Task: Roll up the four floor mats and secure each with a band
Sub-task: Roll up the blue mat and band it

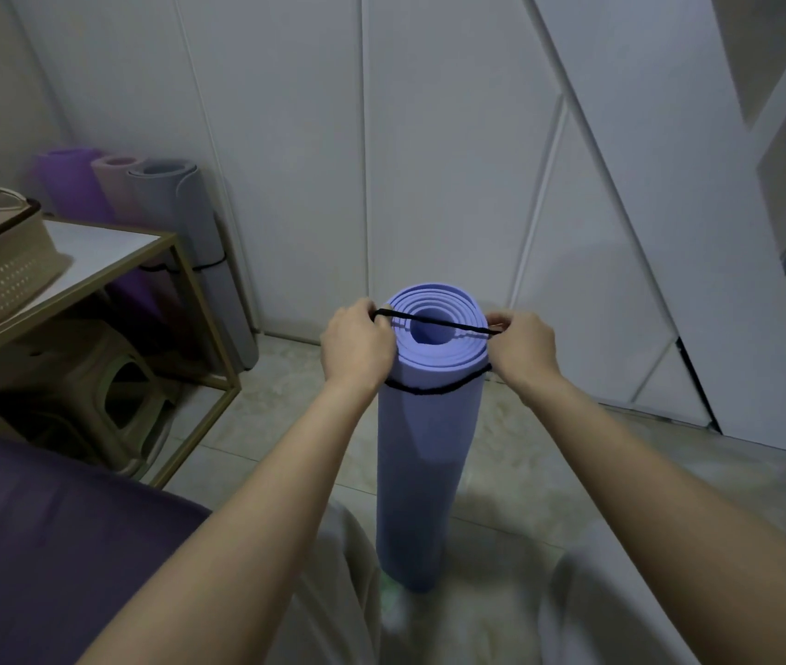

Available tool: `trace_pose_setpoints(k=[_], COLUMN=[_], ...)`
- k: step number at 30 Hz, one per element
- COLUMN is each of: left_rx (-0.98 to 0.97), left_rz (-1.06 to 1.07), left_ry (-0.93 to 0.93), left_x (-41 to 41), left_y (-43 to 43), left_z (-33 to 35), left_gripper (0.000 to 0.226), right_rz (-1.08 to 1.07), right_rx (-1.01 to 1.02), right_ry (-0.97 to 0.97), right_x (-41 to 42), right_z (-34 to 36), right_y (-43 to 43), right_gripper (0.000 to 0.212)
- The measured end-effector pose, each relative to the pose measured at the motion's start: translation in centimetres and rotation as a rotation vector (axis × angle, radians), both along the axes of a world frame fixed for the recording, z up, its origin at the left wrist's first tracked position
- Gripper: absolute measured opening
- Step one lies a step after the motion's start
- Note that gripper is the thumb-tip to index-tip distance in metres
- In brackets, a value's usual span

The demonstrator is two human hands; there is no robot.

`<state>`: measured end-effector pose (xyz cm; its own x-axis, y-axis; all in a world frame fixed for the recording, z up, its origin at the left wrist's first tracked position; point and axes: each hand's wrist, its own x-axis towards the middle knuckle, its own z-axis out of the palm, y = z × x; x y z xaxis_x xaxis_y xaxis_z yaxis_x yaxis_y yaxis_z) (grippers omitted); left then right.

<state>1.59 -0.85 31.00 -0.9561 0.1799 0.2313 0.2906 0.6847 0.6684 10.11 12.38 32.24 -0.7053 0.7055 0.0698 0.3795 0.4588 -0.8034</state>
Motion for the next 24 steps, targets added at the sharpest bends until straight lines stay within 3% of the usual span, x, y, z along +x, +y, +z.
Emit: trace_pose_setpoints(k=[8,11,17,24], left_rx=[-0.213,-0.184,-0.122,-0.098], left_rz=[-0.044,-0.034,-0.078,-0.234], left_ry=[-0.012,-0.022,-0.140,-0.362], left_x=[-0.6,-0.8,-2.2,-3.3], left_y=[0.5,0.0,-1.0,-1.4], left_z=[0.3,0.5,0.4,1.5], left_gripper=[0.028,0.024,0.029,0.033], right_rz=[-0.105,-0.096,-0.083,-0.015], right_rx=[-0.208,-0.250,-0.178,-0.090], right_ry=[0.035,0.027,-0.038,-0.111], right_x=[-0.4,-0.5,-1.8,-1.8], right_z=[-0.2,-0.2,-0.8,-0.7], right_y=[1.6,1.4,1.3,1.7], right_gripper=[0.044,0.043,0.025,0.036])
